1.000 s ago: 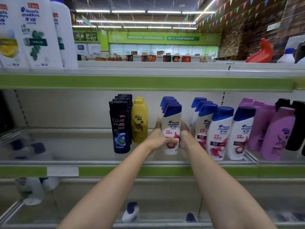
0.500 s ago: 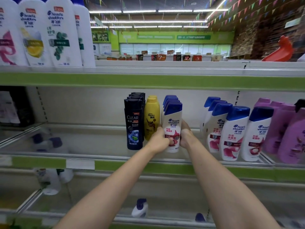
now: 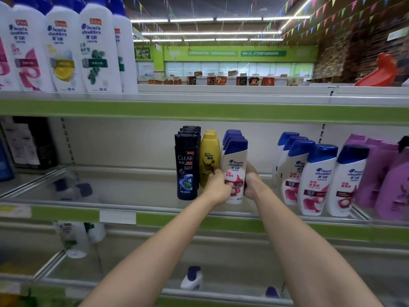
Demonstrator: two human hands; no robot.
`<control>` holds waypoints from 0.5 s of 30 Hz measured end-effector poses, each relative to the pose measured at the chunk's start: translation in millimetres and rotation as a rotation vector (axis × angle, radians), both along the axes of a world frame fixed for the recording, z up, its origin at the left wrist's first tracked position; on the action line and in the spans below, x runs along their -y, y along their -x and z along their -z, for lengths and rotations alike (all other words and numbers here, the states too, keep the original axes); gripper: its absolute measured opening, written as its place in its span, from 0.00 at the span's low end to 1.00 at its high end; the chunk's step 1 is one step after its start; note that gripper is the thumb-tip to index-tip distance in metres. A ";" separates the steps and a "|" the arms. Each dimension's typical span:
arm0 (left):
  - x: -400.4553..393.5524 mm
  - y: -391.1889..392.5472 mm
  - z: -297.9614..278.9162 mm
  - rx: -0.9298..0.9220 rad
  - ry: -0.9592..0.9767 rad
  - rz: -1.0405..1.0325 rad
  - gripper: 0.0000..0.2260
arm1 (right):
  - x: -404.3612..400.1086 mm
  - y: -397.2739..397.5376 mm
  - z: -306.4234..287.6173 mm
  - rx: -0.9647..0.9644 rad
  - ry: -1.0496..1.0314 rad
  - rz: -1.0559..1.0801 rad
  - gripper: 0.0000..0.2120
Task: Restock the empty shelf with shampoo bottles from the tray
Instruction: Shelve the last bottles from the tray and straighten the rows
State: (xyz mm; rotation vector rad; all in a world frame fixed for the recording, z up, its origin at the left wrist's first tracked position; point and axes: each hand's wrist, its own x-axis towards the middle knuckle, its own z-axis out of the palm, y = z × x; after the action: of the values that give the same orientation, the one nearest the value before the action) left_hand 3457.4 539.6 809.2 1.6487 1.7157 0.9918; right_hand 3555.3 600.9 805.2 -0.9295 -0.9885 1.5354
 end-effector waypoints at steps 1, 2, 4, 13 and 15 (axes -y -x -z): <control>1.4 -0.8 -0.8 -0.010 0.003 -0.007 0.17 | 1.1 -0.2 1.6 -0.007 0.000 0.009 0.20; 2.6 -1.6 -1.3 -0.019 0.006 -0.013 0.18 | 2.1 -0.7 2.7 -0.010 -0.007 0.011 0.19; 5.9 -1.8 -2.7 -0.040 0.009 -0.030 0.19 | 5.0 -1.4 3.2 0.004 -0.019 0.018 0.19; 43.9 -13.6 -7.8 -0.083 -0.086 -0.226 0.26 | 53.7 -20.6 -10.6 0.628 -0.171 0.195 0.18; 55.8 -26.6 -10.3 -0.074 -0.136 -0.227 0.22 | 73.7 -33.4 -13.9 0.715 -0.297 0.245 0.17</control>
State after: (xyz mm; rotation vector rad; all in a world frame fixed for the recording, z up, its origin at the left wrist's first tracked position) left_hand 3484.0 483.8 819.6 1.6178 1.9560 1.1895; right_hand 3588.7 527.2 819.1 -1.3569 -1.4871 0.8148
